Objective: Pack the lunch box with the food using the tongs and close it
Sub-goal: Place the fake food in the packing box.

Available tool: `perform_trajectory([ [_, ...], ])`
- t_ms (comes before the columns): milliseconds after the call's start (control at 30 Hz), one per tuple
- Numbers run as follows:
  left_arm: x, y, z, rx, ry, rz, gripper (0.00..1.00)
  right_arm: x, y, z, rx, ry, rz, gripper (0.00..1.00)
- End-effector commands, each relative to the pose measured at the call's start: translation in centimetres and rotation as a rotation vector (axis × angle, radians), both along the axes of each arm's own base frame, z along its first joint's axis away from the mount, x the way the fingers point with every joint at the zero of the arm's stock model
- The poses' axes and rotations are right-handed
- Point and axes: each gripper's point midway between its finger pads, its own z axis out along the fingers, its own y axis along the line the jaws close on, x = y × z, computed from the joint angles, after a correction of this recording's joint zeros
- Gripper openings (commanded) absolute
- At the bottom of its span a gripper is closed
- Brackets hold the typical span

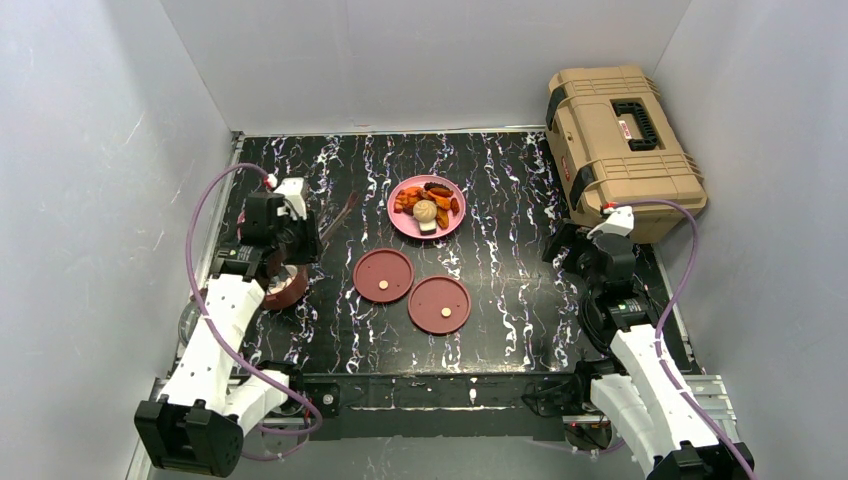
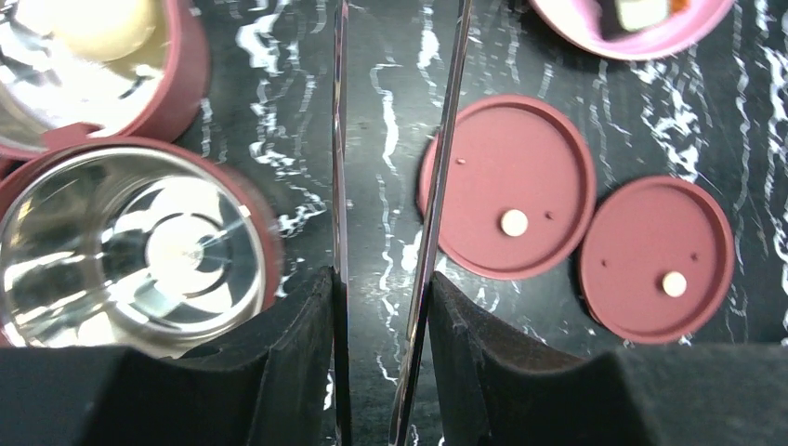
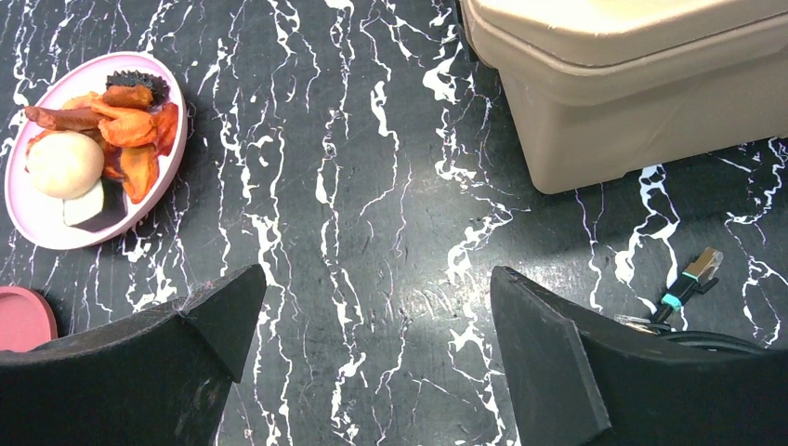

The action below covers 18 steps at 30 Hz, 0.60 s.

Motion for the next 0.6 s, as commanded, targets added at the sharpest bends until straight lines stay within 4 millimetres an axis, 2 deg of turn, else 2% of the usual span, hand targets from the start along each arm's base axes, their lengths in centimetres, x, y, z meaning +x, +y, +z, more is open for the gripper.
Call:
perform_trajectory([
  [0, -0.1, -3.6, 1.3, -0.045, -0.032, -0.175, 0.37, 0.5, -0.4, 2.5, -0.011, -0.060, -0.018, 1.00],
  [167, -0.8, -6.3, 0.4, -0.121, 0.000, -0.275, 0.37, 0.5, -0.4, 2.7, -0.007, -0.061, -0.021, 1.00],
  [400, -1.8, -8.0, -1.1, -0.154, 0.058, -0.340, 0.37, 0.6, -0.3, 2.6, 0.009, -0.054, -0.022, 1.00],
  [567, -1.6, -9.3, -1.2, -0.154, 0.079, -0.381, 0.37, 0.8, 0.1, 2.2, 0.026, -0.048, -0.013, 1.00],
])
